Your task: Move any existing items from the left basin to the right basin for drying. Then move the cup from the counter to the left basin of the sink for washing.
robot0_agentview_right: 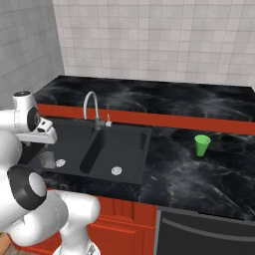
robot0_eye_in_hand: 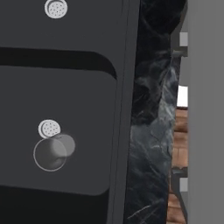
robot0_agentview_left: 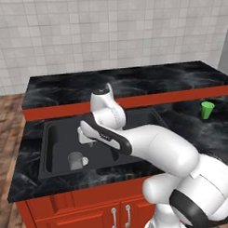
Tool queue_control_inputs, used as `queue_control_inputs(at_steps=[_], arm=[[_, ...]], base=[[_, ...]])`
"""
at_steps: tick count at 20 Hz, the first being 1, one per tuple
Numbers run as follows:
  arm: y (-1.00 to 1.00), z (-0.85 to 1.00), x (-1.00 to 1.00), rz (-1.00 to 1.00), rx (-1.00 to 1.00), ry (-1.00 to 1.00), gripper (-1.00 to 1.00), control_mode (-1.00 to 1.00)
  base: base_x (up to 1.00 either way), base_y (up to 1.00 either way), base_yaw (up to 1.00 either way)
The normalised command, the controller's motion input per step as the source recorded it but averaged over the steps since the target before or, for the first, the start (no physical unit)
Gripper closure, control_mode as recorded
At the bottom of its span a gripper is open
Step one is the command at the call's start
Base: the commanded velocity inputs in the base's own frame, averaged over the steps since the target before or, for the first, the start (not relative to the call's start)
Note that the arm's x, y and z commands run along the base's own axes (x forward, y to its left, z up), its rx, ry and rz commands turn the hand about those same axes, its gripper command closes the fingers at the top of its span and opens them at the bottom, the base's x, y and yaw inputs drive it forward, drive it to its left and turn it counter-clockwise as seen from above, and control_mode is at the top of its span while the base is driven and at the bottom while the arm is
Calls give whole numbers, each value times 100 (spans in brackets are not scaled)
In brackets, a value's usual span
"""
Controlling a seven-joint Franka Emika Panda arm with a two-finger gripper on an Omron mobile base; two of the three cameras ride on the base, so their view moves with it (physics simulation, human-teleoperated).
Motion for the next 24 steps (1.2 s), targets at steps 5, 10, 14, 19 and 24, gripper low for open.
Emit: queue_control_inputs(at_steps=[5, 10, 14, 19, 24], arm=[[7, -11, 21, 0, 0, 6, -100, -100], [2, -12, 21, 0, 0, 5, -100, -100], [1, -12, 16, 0, 0, 1, -100, -100], [2, -15, 10, 0, -2, 0, -100, -100], [4, -13, 11, 0, 0, 0, -100, -100]], base=[[0, 0, 0], [0, 0, 0], [0, 0, 0], [0, 0, 0], [0, 0, 0]])
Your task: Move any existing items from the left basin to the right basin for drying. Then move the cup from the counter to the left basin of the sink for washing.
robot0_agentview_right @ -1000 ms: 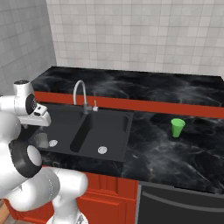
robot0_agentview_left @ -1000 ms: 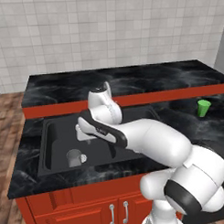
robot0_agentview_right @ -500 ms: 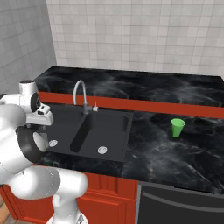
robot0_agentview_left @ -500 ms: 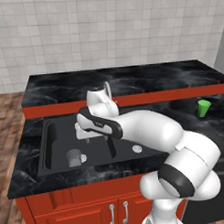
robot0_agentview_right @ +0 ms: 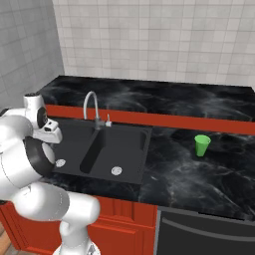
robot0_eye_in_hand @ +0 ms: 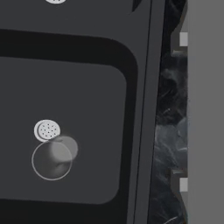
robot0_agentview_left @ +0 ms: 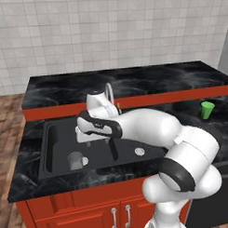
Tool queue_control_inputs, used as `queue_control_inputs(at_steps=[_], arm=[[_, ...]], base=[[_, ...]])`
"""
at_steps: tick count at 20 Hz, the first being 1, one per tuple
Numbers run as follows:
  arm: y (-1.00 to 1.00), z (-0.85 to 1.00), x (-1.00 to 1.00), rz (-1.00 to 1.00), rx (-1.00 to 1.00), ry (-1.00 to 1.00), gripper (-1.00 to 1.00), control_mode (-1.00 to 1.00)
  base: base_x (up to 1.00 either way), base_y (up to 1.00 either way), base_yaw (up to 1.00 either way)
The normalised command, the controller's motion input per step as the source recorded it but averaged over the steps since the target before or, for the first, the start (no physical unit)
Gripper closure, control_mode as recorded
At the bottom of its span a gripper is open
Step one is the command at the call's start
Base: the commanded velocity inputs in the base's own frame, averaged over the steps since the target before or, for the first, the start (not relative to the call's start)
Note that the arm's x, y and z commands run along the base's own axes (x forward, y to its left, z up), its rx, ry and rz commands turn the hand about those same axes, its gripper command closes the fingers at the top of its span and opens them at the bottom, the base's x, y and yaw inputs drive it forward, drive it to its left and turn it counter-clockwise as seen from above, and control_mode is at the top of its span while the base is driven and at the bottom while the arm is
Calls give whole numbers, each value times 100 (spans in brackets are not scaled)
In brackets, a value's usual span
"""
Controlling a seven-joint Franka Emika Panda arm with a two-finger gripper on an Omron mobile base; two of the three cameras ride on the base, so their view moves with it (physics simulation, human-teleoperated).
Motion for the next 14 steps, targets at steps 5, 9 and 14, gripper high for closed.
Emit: queue_control_inputs(at_steps=[5, 9, 14], arm=[[7, -13, 10, 0, 0, 1, -100, -100], [8, -14, 8, 0, 0, 3, -100, -100], [5, -18, 6, 0, 0, 4, -100, -100]], base=[[0, 0, 0], [0, 0, 0], [0, 0, 0]])
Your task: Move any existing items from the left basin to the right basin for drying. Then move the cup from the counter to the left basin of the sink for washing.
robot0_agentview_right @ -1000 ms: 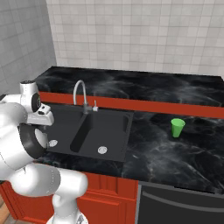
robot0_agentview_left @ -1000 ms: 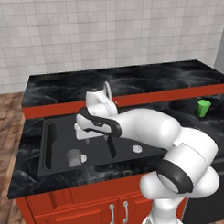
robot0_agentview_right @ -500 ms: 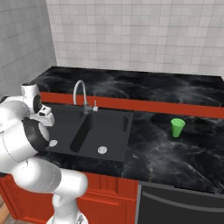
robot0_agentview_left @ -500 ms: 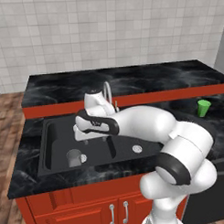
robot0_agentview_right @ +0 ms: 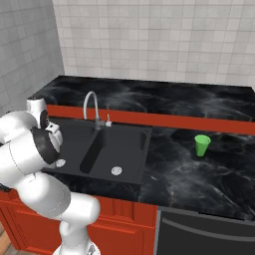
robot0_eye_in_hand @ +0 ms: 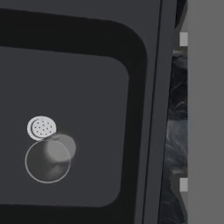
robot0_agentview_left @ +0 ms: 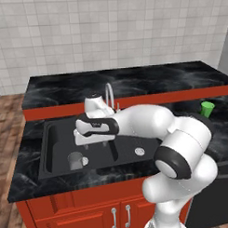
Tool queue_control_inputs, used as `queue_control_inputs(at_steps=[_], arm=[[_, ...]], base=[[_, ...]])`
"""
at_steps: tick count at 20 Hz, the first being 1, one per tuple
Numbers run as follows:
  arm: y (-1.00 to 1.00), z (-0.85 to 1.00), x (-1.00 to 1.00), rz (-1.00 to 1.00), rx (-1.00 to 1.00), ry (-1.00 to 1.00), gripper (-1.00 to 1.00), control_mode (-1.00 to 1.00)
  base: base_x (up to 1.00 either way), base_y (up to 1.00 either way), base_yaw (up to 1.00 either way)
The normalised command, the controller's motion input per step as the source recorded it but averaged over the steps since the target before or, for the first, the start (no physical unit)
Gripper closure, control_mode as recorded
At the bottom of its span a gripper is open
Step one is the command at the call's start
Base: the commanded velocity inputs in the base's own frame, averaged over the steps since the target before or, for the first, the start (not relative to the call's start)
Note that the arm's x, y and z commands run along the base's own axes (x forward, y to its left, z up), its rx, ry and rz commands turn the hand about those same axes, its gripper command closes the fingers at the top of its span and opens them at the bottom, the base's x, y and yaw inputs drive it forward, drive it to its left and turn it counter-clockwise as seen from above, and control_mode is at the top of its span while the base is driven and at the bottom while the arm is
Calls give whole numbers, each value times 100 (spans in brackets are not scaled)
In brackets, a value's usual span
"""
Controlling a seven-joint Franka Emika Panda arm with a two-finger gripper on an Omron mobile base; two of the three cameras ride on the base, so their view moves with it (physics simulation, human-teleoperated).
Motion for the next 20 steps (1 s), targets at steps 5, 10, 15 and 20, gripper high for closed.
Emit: queue_control_inputs(at_steps=[5, 10, 15, 20], arm=[[6, -18, 6, 0, 0, 2, -100, -100], [13, -9, 10, 0, -1, 1, -100, -100], [15, -4, 7, 0, -2, 1, -100, -100], [7, -8, 4, 0, -2, 0, -100, -100]], base=[[0, 0, 0], [0, 0, 0], [0, 0, 0], [0, 0, 0]])
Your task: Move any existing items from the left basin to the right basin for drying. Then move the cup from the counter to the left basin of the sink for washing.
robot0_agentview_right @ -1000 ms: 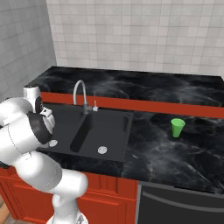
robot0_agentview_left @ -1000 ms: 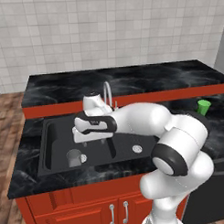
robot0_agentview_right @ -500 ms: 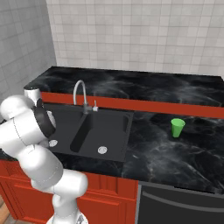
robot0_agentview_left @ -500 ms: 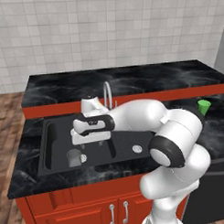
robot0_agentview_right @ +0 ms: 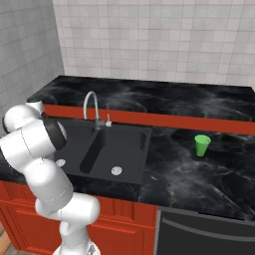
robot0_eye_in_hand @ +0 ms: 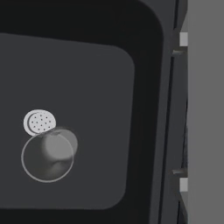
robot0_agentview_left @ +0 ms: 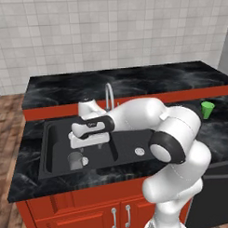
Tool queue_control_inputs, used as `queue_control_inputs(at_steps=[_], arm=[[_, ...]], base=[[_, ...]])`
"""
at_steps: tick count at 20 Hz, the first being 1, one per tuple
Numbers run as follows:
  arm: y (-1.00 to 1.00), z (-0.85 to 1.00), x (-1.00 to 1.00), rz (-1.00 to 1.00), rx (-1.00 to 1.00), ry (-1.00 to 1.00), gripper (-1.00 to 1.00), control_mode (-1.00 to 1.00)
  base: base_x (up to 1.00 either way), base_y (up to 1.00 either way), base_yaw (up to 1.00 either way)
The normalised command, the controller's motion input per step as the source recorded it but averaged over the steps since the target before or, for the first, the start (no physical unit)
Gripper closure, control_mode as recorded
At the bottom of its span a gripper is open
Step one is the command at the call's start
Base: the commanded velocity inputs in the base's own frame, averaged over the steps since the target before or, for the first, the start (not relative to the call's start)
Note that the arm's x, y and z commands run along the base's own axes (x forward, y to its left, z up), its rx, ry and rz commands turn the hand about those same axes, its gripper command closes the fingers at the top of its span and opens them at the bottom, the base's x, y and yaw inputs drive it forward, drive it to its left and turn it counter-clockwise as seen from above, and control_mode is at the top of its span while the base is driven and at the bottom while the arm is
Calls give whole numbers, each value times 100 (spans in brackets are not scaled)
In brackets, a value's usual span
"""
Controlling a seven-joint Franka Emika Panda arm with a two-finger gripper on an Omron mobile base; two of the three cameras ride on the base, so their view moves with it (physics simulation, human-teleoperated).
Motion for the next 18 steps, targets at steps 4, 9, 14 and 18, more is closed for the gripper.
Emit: queue_control_inputs(at_steps=[4, 9, 14, 18], arm=[[0, -9, 0, 0, 0, 0, -100, -100], [0, -13, 0, 0, 0, 0, -100, -100], [0, -11, 13, 0, 0, 0, -100, -100], [0, -10, 16, 0, 0, 0, -100, -100]], base=[[0, 0, 0], [0, 0, 0], [0, 0, 0], [0, 0, 0]])
